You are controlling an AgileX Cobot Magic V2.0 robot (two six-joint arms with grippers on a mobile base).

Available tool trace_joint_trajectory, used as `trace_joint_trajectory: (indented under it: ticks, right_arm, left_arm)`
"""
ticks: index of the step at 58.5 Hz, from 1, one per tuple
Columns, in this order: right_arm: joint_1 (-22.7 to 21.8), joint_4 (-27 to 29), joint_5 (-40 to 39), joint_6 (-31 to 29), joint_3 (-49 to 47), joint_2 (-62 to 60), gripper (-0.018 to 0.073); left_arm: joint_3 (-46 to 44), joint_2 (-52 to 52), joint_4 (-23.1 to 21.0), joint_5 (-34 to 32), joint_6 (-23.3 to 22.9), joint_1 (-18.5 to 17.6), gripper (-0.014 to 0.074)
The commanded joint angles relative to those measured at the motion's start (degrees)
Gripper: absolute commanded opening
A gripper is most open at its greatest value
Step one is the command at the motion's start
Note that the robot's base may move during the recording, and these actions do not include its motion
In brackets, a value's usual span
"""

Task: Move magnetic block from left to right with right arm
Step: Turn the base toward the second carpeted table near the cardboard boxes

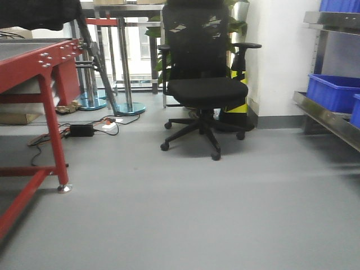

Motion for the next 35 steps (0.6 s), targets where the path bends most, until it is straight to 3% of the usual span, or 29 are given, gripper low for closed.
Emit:
trace_joint_trajectory:
  ticks: [1, 35]
  right_arm:
    - [-0.30, -0.82, -4.97, -0.52, -1.30, 0.96, 0.0222]
    - [-0.30, -0.82, -4.96, -0.52, -1.30, 0.96, 0.0222]
  left_arm:
    - [0.62, -0.69, -0.27, -5.19, -0.34, -0.47, -0.0126]
    - [0.62, -0.69, -0.27, -5.19, -0.34, -0.47, -0.0126]
